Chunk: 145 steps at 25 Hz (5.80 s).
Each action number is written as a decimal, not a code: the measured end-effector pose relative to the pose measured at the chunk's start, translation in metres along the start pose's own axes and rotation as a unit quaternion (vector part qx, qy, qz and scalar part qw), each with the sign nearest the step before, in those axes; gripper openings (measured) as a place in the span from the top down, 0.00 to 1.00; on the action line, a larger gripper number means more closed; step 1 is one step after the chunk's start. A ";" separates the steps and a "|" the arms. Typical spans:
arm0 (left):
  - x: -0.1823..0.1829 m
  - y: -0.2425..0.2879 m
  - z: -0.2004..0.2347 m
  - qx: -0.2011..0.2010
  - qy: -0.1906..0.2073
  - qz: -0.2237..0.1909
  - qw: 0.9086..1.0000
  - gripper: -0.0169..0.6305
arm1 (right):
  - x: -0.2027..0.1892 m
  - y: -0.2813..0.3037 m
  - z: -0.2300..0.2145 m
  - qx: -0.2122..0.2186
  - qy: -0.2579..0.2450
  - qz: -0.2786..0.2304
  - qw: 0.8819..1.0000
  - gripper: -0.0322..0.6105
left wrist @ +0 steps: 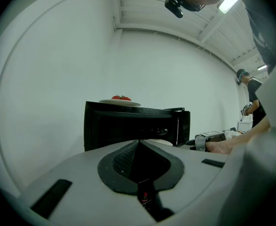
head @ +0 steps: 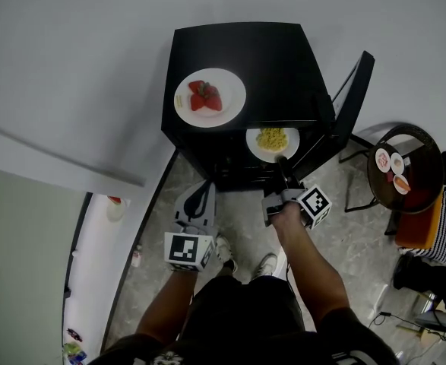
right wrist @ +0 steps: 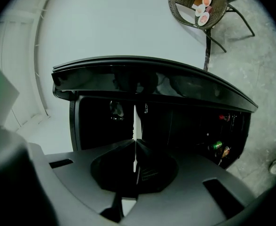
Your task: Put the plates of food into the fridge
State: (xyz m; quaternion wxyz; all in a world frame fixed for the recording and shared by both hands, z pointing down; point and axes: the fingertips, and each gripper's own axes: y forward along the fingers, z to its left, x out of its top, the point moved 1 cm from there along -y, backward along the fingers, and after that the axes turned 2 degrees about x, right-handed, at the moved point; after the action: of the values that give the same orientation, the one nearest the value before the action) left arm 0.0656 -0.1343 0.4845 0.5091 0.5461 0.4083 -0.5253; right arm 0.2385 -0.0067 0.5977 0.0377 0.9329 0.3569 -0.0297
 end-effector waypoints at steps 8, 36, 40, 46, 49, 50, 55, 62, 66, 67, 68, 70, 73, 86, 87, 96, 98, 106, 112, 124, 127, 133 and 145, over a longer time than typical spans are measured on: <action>0.002 -0.001 -0.005 -0.017 0.003 -0.004 1.000 0.94 | 0.008 0.020 -0.004 -0.005 0.008 -0.028 1.000 0.91; -0.006 -0.002 -0.017 -0.037 -0.009 -0.006 0.999 0.94 | 0.006 -0.010 0.042 0.014 -0.196 -0.024 0.980 0.62; 0.008 -0.002 -0.027 -0.047 -0.013 -0.020 0.999 0.94 | -0.005 -0.029 0.081 0.063 -0.291 -0.006 0.955 0.70; 0.010 -0.003 -0.034 -0.047 0.014 -0.024 0.998 0.94 | -0.017 -0.059 0.153 0.148 -0.465 -0.011 0.873 0.90; 0.017 -0.002 -0.038 -0.049 0.011 -0.029 0.998 0.94 | -0.028 -0.069 0.176 0.164 -0.578 -0.007 0.799 0.91; 0.020 -0.002 -0.040 -0.049 0.010 -0.030 0.998 0.94 | -0.032 -0.071 0.182 0.162 -0.612 -0.005 0.774 0.91; 0.036 -0.012 -0.049 -0.051 0.017 -0.034 0.998 0.94 | -0.041 -0.092 0.208 0.137 -0.709 -0.023 0.691 0.91; 0.061 -0.022 -0.065 -0.058 0.037 -0.053 0.996 0.94 | -0.047 -0.118 0.233 0.151 -0.741 -0.025 0.654 0.91; 0.071 -0.024 -0.067 -0.060 0.049 -0.063 0.995 0.94 | -0.045 -0.122 0.240 0.149 -0.737 -0.027 0.658 0.91; 0.074 -0.024 -0.067 -0.059 0.051 -0.065 0.995 0.94 | -0.044 -0.122 0.241 0.153 -0.734 -0.028 0.661 0.91; 0.075 -0.024 -0.067 -0.058 0.052 -0.066 0.995 0.94 | -0.044 -0.121 0.243 0.157 -0.732 -0.030 0.662 0.91; 0.075 -0.026 -0.067 -0.055 0.049 -0.066 0.995 0.94 | -0.046 -0.121 0.246 0.164 -0.727 -0.031 0.666 0.91; 0.080 -0.029 -0.063 -0.033 0.043 -0.074 0.996 0.94 | -0.051 -0.122 0.247 0.171 -0.724 -0.028 0.668 0.91; 0.089 -0.034 -0.034 0.010 0.038 -0.095 0.995 0.94 | -0.078 -0.097 0.239 0.179 -0.708 0.003 0.684 0.91; 0.089 -0.034 -0.030 0.012 0.038 -0.093 0.995 0.94 | -0.084 -0.092 0.240 0.182 -0.706 0.009 0.685 0.91; 0.088 -0.037 0.012 0.020 0.029 -0.087 0.996 0.94 | -0.118 -0.038 0.233 0.186 -0.590 0.082 0.781 0.91; 0.088 -0.038 0.021 0.020 0.027 -0.087 0.996 0.94 | -0.124 -0.027 0.233 0.184 -0.550 0.097 0.809 0.89; 0.088 -0.042 0.041 0.004 0.026 -0.106 0.994 0.94 | -0.140 0.005 0.229 0.166 -0.339 0.154 0.913 0.71; 0.095 -0.045 0.050 0.004 0.016 -0.113 0.994 0.94 | -0.138 0.033 0.204 0.126 -0.118 0.168 0.970 0.68; 0.083 -0.046 0.071 0.017 0.011 -0.097 0.995 0.94 | -0.140 0.063 0.196 0.109 0.009 0.168 0.980 0.68; 0.083 -0.048 0.074 0.019 0.007 -0.101 0.995 0.94 | -0.141 0.063 0.196 0.106 0.018 0.169 0.980 0.70; 0.078 -0.049 0.076 0.018 0.008 -0.095 0.995 0.94 | -0.141 0.064 0.188 0.093 0.037 0.169 0.981 0.80; 0.072 -0.057 0.081 0.024 0.003 -0.091 0.996 0.94 | -0.141 0.063 0.200 0.102 0.034 0.165 0.981 0.81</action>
State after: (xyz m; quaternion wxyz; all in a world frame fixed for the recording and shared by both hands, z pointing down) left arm 0.0049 -0.2121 0.4122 0.4446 0.5206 0.4449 -0.5774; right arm 0.1697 -0.1653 0.4137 -0.0653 0.9783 0.1947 -0.0280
